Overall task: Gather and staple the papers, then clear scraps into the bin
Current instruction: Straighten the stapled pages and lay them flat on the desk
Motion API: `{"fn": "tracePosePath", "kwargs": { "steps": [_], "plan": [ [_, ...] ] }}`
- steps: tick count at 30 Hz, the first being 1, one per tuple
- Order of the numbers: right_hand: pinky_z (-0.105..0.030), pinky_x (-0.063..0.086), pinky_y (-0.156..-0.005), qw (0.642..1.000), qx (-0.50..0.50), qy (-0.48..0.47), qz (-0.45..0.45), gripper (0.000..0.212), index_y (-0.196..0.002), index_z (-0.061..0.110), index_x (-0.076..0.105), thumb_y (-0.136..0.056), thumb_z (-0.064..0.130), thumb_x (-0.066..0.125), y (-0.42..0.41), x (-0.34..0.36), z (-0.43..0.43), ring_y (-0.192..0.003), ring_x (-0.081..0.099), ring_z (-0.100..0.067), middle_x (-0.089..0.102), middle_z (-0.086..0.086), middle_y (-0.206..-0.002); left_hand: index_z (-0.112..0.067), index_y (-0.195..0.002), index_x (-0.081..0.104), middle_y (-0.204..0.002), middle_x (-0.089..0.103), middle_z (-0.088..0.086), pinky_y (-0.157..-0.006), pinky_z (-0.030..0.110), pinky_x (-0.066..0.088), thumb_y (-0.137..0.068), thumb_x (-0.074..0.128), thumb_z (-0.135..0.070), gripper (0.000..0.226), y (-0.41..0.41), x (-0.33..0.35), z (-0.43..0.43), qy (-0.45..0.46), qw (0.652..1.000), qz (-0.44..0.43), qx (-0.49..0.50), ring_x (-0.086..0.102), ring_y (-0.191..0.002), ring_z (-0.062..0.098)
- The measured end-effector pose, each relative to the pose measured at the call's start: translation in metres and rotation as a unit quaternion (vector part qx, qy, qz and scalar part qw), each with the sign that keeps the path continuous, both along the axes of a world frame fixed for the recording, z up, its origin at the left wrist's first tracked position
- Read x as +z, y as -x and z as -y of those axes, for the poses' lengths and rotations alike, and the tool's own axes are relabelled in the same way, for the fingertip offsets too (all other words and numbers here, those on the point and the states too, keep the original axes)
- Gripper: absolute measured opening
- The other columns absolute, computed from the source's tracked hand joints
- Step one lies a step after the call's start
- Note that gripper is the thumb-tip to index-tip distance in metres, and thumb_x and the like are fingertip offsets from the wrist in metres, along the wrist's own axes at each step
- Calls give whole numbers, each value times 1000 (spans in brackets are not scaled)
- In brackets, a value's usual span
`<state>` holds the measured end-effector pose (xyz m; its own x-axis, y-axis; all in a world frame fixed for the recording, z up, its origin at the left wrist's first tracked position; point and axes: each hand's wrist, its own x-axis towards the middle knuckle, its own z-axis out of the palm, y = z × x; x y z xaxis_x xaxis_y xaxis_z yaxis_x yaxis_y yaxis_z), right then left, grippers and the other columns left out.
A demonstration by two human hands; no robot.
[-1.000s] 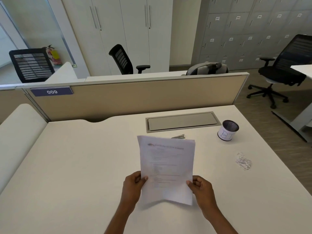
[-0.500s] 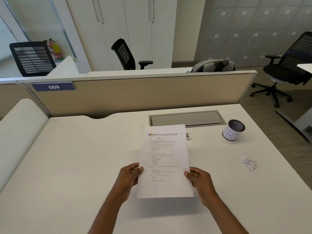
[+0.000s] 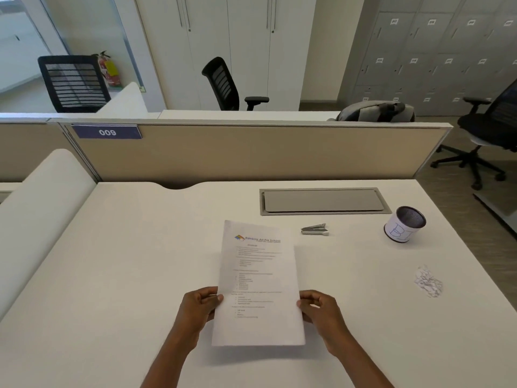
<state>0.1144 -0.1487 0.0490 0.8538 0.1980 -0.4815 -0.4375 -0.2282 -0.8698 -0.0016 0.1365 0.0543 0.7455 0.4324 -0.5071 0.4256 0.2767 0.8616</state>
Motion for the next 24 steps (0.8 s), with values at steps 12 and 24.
{"fn": "tracePosePath", "kwargs": {
  "steps": [12, 24],
  "plan": [
    [-45, 66, -72, 992, 23, 123, 25, 16, -79, 17, 77, -78, 1, 80, 17, -26, -80, -69, 76, -23, 79, 0, -70, -12, -101, 83, -85, 84, 8, -83, 42, 64, -92, 77, 0, 15, 20, -42, -56, -126, 984, -111, 64, 79, -95, 39],
    [-33, 61, -67, 984, 12, 155, 89, 21, -77, 24, 74, -74, 3, 76, -29, -30, -129, -61, 71, -15, 76, 3, -65, -14, -109, 78, -92, 80, 4, -80, 35, 52, -90, 77, -3, 22, -28, -30, -79, -236, 958, -118, 116, 73, -90, 27]
  ]
}}
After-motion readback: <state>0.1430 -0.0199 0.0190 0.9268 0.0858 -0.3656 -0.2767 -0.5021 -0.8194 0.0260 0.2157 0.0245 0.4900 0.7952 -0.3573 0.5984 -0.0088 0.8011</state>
